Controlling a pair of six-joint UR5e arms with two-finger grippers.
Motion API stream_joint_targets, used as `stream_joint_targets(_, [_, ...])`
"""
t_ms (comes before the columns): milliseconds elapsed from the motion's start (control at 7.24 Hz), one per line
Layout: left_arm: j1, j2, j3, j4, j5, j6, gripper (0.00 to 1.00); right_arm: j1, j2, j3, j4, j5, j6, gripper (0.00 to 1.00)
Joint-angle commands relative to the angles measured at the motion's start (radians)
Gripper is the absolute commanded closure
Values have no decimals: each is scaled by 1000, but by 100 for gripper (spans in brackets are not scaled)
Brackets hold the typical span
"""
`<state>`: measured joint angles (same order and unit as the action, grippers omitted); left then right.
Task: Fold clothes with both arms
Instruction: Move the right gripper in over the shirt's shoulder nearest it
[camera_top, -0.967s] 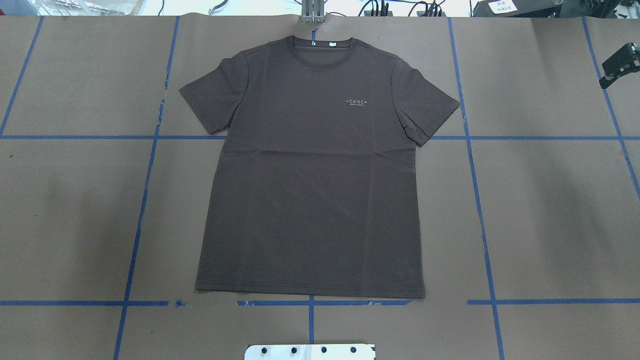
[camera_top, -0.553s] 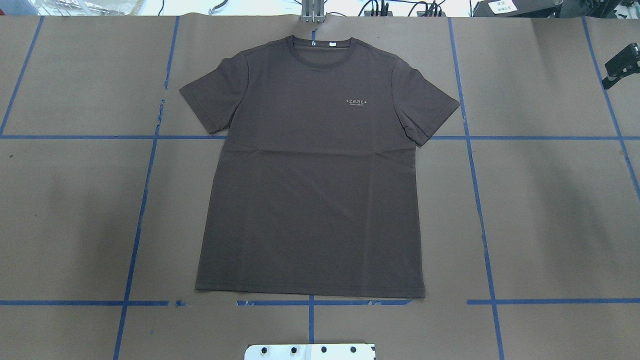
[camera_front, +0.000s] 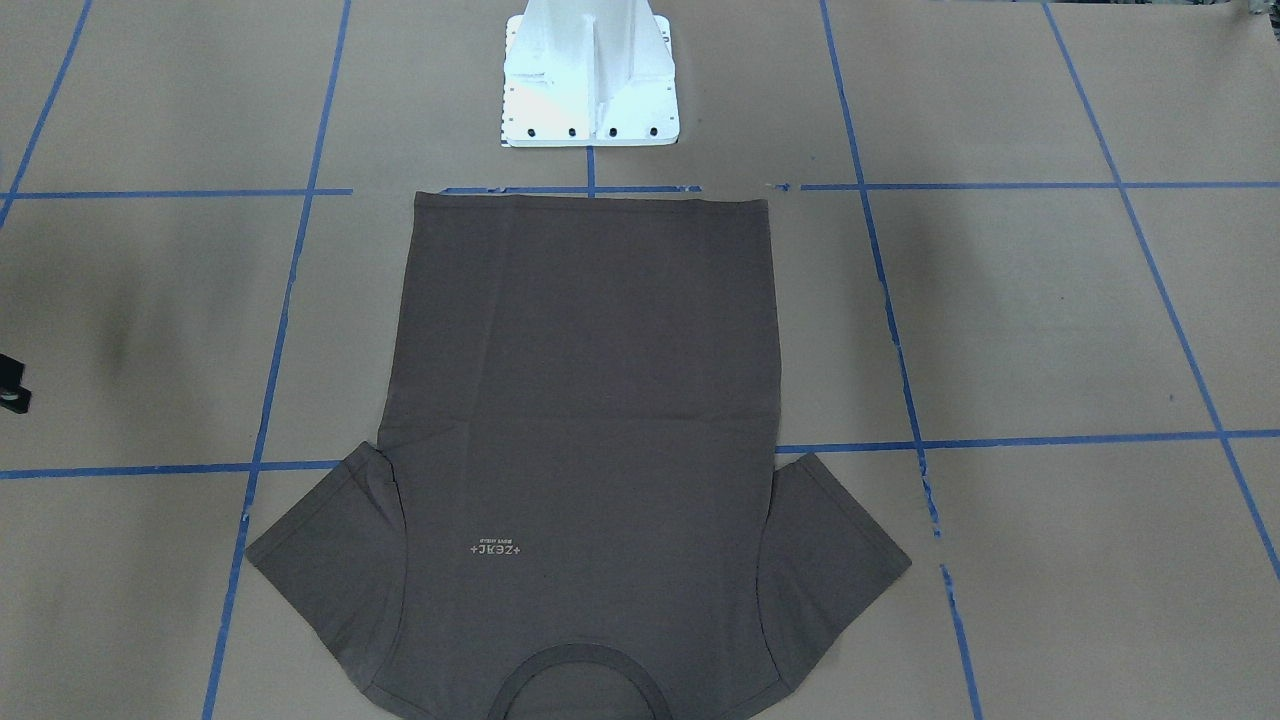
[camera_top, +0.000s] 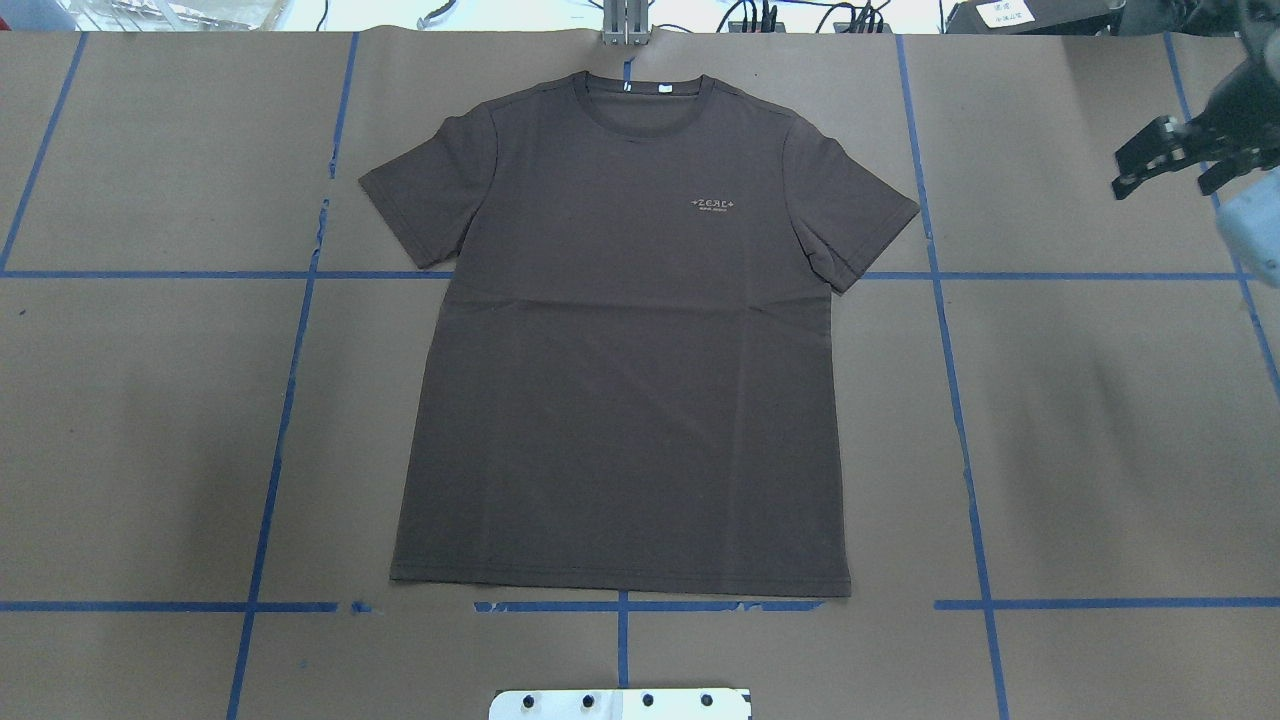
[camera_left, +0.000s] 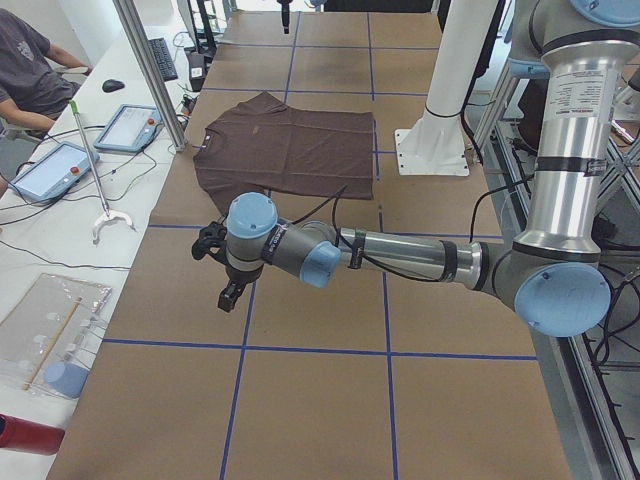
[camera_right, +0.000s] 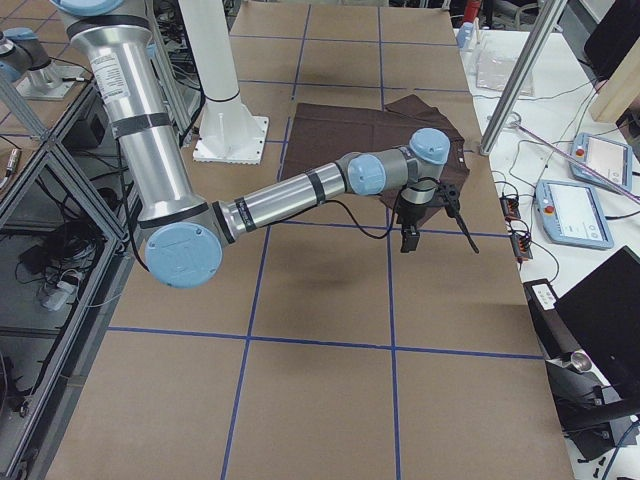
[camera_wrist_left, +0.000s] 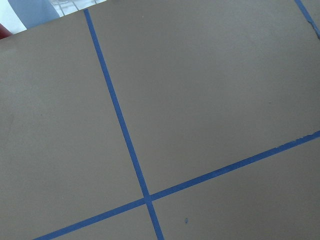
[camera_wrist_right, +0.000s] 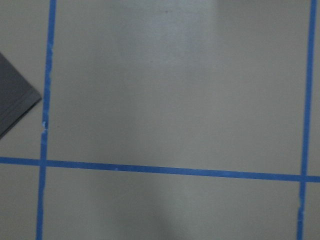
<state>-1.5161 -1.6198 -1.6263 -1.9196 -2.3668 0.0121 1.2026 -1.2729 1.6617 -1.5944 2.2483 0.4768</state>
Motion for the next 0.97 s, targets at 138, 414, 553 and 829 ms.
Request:
stream_joint_targets(138, [5, 1, 6, -1, -14, -24, 0, -155, 94, -202, 371, -75, 485, 0])
stream_joint_targets(414, [5, 1, 5, -1, -14, -23, 0, -185, 168, -415, 604, -128, 580, 7])
stream_joint_targets(553, [5, 1, 0, -2, -12, -23, 0, -208, 200, -448, 603, -175, 582, 9])
stream_joint_targets(829, [5, 1, -3, -9, -12, -18, 0, -242, 239, -488, 605, -242, 630, 15])
